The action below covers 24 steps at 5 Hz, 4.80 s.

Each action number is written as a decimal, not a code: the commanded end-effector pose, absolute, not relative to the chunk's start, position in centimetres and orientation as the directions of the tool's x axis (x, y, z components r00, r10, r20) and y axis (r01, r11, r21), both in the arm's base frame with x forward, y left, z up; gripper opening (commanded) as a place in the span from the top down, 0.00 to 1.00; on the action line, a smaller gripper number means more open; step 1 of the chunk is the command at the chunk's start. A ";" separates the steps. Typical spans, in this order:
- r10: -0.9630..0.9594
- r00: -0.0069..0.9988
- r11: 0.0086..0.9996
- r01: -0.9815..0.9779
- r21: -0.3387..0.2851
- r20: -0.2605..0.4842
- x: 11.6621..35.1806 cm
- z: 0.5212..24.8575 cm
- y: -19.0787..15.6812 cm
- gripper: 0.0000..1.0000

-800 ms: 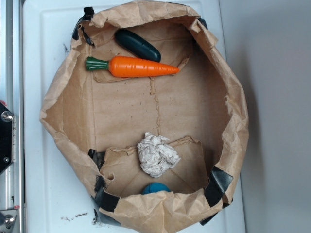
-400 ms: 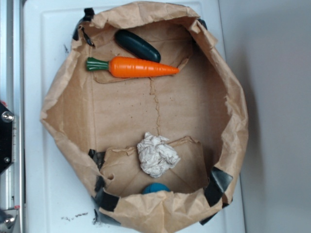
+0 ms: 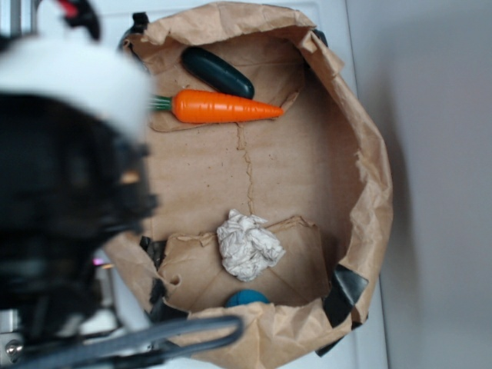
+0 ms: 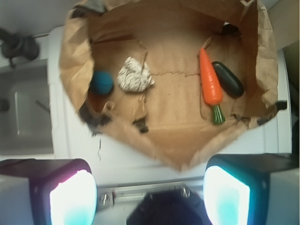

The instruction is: Grab the carrot.

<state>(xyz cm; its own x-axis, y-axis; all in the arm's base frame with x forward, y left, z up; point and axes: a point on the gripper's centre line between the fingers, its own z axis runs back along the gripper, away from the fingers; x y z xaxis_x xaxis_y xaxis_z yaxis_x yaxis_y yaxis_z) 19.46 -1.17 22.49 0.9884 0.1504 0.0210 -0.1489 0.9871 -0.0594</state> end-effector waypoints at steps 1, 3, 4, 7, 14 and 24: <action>0.094 0.991 0.995 -0.089 -0.055 0.094 23.3 19.3 2.5 0.00; -0.016 0.994 0.996 0.025 -0.081 0.110 24.4 16.3 4.9 0.00; -0.016 0.994 0.996 0.025 -0.081 0.110 24.4 16.3 4.9 0.00; 0.033 0.994 0.997 -0.027 -0.066 0.100 25.1 14.5 5.1 0.00; 0.093 0.989 0.996 -0.093 -0.009 0.117 27.1 4.2 7.5 0.00; 0.105 0.983 0.993 -0.113 0.039 0.152 26.8 3.2 5.8 1.00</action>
